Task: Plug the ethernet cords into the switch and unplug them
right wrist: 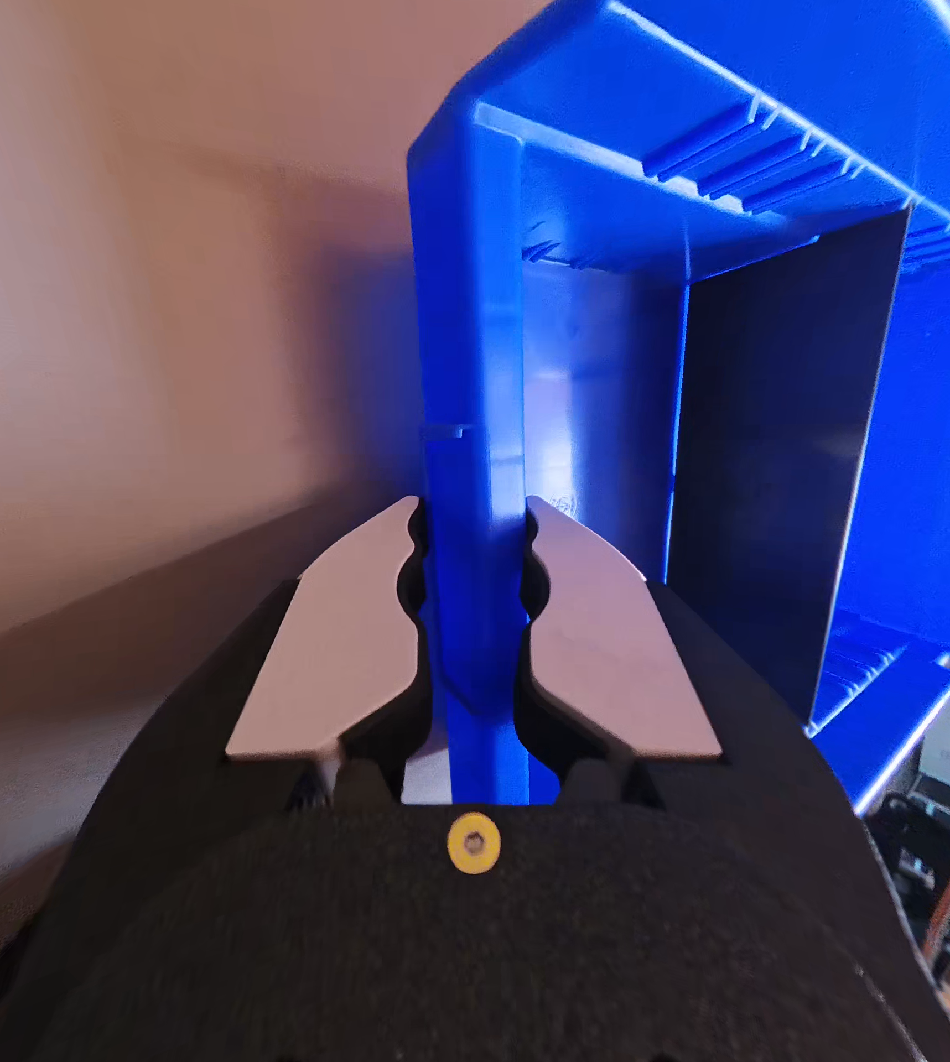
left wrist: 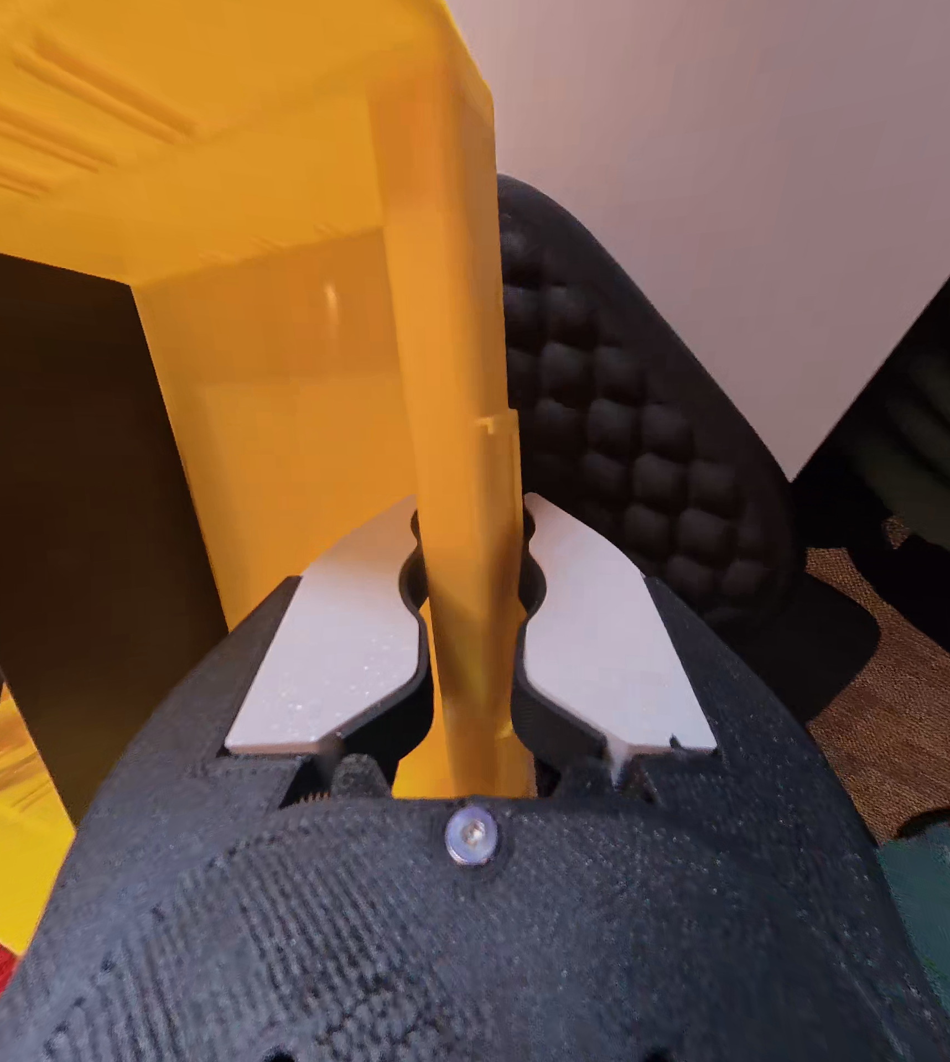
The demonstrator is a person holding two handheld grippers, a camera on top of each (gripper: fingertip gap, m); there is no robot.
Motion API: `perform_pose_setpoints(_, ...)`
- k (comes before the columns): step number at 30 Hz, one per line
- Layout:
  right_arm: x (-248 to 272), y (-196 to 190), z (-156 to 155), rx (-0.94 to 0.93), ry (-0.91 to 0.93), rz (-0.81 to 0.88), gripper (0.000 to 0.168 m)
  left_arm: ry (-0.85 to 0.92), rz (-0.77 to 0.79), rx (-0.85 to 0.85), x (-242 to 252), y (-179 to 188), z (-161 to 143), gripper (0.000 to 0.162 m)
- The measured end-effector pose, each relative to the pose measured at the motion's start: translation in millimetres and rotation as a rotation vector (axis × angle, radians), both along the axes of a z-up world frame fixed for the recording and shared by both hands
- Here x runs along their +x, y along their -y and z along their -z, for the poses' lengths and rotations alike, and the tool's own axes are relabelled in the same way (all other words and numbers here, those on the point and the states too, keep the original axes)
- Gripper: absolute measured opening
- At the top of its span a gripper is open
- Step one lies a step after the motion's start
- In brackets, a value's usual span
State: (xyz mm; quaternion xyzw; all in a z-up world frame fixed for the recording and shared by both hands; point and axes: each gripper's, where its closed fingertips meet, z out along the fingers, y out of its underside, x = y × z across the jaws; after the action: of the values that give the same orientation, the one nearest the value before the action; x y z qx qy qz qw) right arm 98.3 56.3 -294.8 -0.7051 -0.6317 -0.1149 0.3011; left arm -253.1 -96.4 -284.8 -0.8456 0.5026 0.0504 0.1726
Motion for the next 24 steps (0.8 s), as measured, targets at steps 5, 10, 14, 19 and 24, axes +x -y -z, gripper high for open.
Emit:
perform_pose_setpoints(5, 37, -29, 0, 0.02, -0.023, 0.061, 0.03, -0.014, 0.018, 0.002, -9, -27, 0, 0.028)
perform_pose_setpoints(10, 61, -67, 0, 0.033, -0.023, 0.089, 0.03, -0.009, 0.007, 0.035, -16, -83, -8, 0.029)
perform_pose_setpoints(14, 71, -100, -1, 0.039, -0.032, 0.133, 0.031, -0.017, -0.018, 0.057, -16, -137, -6, 0.03)
perform_pose_setpoints(19, 78, -122, -1, 0.064, -0.147, 0.202, 0.035, 0.035, -0.045, 0.069, -9, -177, 22, 0.027)
perform_pose_setpoints(24, 80, -127, -3, 0.138, -0.123, 0.182, 0.035, 0.017, -0.046, 0.106, -12, -188, 22, 0.027)
